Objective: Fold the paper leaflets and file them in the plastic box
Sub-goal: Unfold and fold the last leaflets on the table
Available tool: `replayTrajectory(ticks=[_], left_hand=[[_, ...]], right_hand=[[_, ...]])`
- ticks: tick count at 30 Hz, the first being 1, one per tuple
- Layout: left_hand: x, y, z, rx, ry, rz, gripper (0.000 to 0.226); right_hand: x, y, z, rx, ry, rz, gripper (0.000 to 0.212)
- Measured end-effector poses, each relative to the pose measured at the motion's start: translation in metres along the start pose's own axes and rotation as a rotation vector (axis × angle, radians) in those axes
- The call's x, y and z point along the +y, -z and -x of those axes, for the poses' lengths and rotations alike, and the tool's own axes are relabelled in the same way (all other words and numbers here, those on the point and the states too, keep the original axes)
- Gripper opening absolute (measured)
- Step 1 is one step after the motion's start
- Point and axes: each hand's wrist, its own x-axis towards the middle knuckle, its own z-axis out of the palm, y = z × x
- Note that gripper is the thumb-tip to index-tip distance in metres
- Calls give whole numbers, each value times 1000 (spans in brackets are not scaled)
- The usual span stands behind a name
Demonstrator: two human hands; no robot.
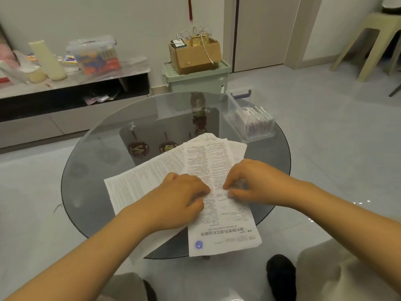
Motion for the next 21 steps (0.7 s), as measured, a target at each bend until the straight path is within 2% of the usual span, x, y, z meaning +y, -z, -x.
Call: replayTrajectory(ticks=[5,9,15,19,21], left_hand=[[-11,-8,8,-2,58,-93,46],[-23,-13,5,-32,152,-131,57],[-28,-13,6,-24,144,-65,61],[-24,-10,15,18,40,-18,59],[-21,-10,19,-16,16,0,58]], right_hand=[[1,-8,-4,-112,52,172,48],[3,-18,-13,-182,21,191,70],[2,-20,-15,-42,111,39,64],[-1,-22,-9,-63,179,-34,61],[-2,-23,-5,-88,199,-40,62]])
